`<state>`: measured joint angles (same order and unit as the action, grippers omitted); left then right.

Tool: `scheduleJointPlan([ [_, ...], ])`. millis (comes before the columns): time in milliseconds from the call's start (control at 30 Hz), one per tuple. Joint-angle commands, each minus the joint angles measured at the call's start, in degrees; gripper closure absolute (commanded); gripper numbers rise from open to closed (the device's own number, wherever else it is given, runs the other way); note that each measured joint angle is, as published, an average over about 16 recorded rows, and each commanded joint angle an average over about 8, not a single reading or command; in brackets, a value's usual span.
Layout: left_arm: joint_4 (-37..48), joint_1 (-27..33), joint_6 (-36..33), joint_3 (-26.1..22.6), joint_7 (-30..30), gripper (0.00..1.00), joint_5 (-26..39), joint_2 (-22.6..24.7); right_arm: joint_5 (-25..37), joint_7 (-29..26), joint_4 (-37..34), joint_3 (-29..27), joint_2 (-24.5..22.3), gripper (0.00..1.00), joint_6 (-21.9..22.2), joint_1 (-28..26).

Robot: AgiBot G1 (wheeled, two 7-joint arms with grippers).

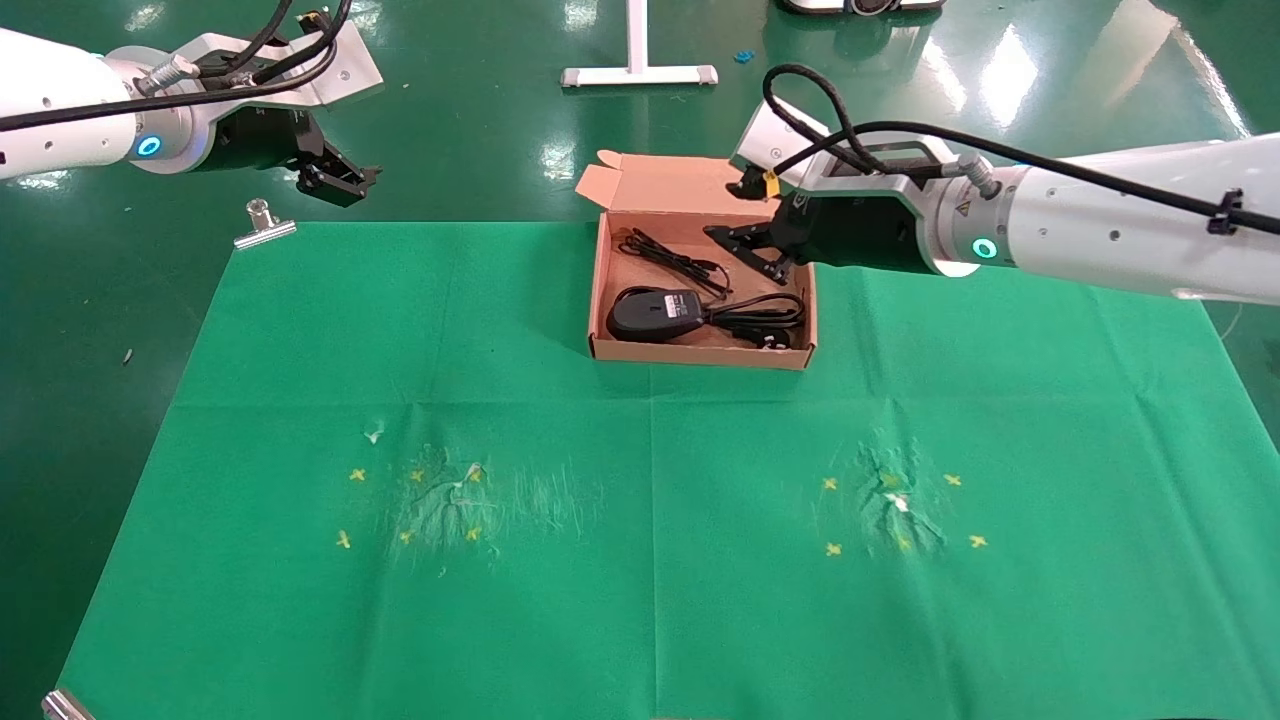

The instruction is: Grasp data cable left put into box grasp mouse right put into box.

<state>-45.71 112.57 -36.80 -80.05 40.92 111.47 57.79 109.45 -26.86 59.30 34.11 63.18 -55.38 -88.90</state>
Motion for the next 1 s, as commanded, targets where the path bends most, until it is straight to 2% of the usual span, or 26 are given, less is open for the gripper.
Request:
scheduleJointPlan([
  [33,0.0,0.0,0.0,0.0,0.0,0.0,-0.1,0.0,-0.1,0.0,0.1,0.0,0.0,0.0,0.0,0.0],
  [333,0.1,0.0,0.0,0.0,-0.1,0.0,-0.1,0.1,-2.9,0.7,0.8,-0.8,-1.3,0.0,-1.3,1.1],
  [1000,0.1,0.0,0.0,0.0,-0.1,0.0,-0.1,0.1,-25.0,5.9,5.4,-6.7,-10.4,0.0,-11.2,10.0],
])
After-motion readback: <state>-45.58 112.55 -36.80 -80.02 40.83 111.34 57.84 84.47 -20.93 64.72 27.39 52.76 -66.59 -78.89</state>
